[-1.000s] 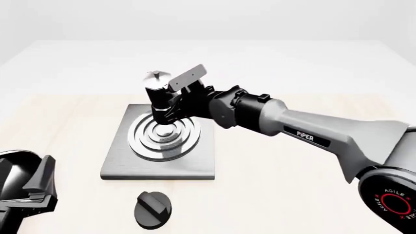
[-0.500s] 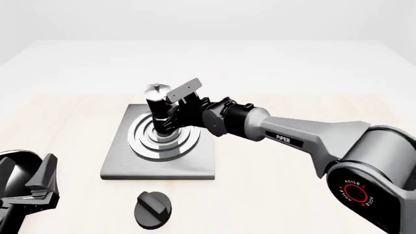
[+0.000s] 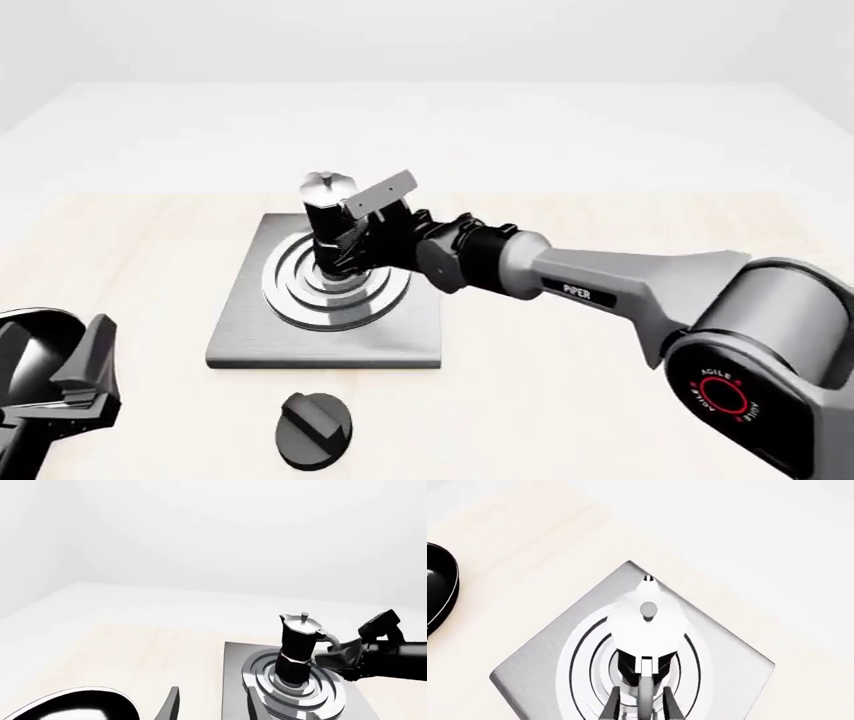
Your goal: Turn on the stove and put the moka pot on it.
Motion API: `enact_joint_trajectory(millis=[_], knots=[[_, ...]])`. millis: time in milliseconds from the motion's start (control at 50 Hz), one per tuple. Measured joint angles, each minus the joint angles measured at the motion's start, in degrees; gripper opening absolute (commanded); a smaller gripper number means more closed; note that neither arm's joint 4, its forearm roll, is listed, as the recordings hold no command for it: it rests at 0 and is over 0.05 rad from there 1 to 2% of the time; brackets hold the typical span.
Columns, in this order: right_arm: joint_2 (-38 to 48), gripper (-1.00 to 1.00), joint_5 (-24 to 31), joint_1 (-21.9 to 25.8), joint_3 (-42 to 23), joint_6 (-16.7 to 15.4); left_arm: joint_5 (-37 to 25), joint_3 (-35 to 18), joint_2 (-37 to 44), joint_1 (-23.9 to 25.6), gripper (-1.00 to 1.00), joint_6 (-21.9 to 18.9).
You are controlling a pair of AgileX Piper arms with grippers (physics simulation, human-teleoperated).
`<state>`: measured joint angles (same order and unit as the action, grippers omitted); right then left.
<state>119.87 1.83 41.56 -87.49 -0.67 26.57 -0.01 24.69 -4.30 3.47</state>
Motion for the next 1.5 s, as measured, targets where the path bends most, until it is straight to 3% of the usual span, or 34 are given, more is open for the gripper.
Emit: enact_joint_trajectory(millis=[220, 440, 740, 1160, 1500], knots=[[0.5, 1.0, 0.11, 1.6, 3.52, 0.57, -0.56, 0.0, -0.76, -0.17, 1.0, 0.05], [-5.12, 1.0, 2.13, 1.55, 7.06, -0.32, -1.56, 0.0, -2.03, -0.23, 1.0, 0.07], [-16.57, 1.0, 3.83, -0.14, 15.82, -0.98, -3.78, 0.0, -4.86, -0.21, 1.0, 0.0], [-36.72, 1.0, 4.39, -0.3, 32.09, 1.88, -7.84, 0.0, -10.13, -0.49, 1.0, -0.05], [-53.9, 1.0, 5.13, -5.52, 44.78, 4.78, -10.91, 0.0, -14.11, -0.41, 1.0, -0.42]])
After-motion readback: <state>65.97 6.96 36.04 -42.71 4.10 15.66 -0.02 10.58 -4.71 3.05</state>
